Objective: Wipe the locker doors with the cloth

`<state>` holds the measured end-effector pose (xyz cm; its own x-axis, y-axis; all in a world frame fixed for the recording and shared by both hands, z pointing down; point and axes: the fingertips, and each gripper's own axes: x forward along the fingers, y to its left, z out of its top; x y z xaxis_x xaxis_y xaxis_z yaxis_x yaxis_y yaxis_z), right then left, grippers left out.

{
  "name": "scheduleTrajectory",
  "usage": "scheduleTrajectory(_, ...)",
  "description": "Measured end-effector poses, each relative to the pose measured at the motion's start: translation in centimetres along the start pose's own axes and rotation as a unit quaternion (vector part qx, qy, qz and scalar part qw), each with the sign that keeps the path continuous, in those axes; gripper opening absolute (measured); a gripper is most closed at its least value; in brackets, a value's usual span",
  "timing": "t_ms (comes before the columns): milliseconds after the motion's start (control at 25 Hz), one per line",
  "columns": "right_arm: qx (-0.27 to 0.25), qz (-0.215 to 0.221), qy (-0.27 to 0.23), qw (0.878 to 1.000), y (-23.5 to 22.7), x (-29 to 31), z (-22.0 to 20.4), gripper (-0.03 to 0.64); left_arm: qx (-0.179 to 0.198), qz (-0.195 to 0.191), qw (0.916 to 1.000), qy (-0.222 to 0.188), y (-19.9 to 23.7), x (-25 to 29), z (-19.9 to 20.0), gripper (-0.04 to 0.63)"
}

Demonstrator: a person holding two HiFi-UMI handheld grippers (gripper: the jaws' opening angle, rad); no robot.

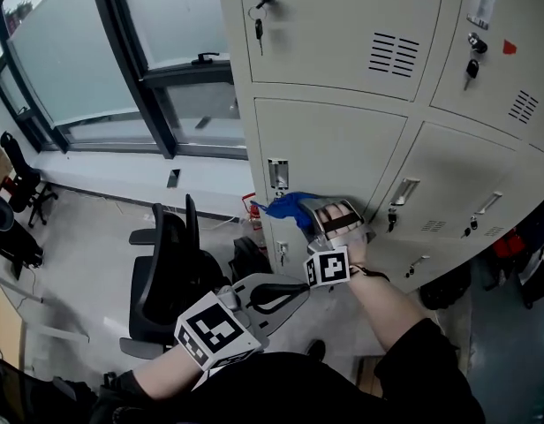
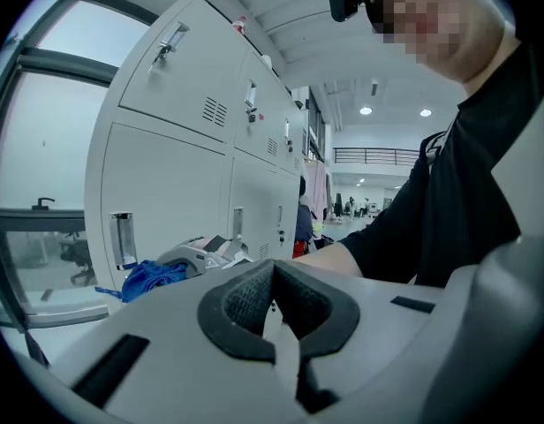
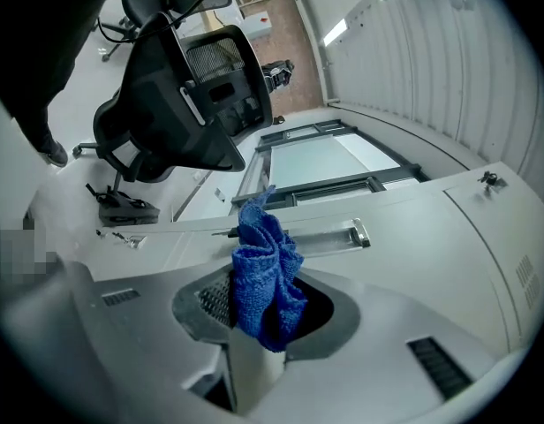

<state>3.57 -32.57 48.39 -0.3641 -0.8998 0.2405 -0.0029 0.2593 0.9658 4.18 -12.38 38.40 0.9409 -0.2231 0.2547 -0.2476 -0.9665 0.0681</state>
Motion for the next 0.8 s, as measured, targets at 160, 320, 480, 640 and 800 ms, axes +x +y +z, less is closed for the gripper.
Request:
scheduleTrajectory(160, -0.006, 0.015, 0.008, 1.0, 0.9, 1.2, -0.5, 0.101, -0.009, 0.008, 0.9999, 0.004, 0.5, -0.8, -0.7, 0.008)
scheduleTrajectory(320, -0.012, 0.014, 0.016, 1.0, 1.0, 0.3, -2.0, 0.102, -0.007, 0.01, 0.9999, 0.0, 0.6, -0.6, -0.3, 0.008)
scheduleTrajectory(480, -0.012, 0.017, 0.042, 0.999, 1.4, -1.9, -5.4, 0.101, -0.004, -0.005, 1.0, 0.001, 0.1, 0.8, 0.0, 0.008)
scheduleTrajectory(640, -0.011, 0.021, 0.076, 0.997, 1.9, -4.5, -9.3, 0.103, 0.004, -0.027, 0.9996, -0.002, -0.9, 2.6, 0.6, 0.008)
scheduleTrajectory(800, -0.003, 0.023, 0.111, 0.994, 2.3, -6.6, -12.5, 0.101, 0.005, -0.042, 0.9991, -0.004, -1.6, 3.7, 0.8, 0.008)
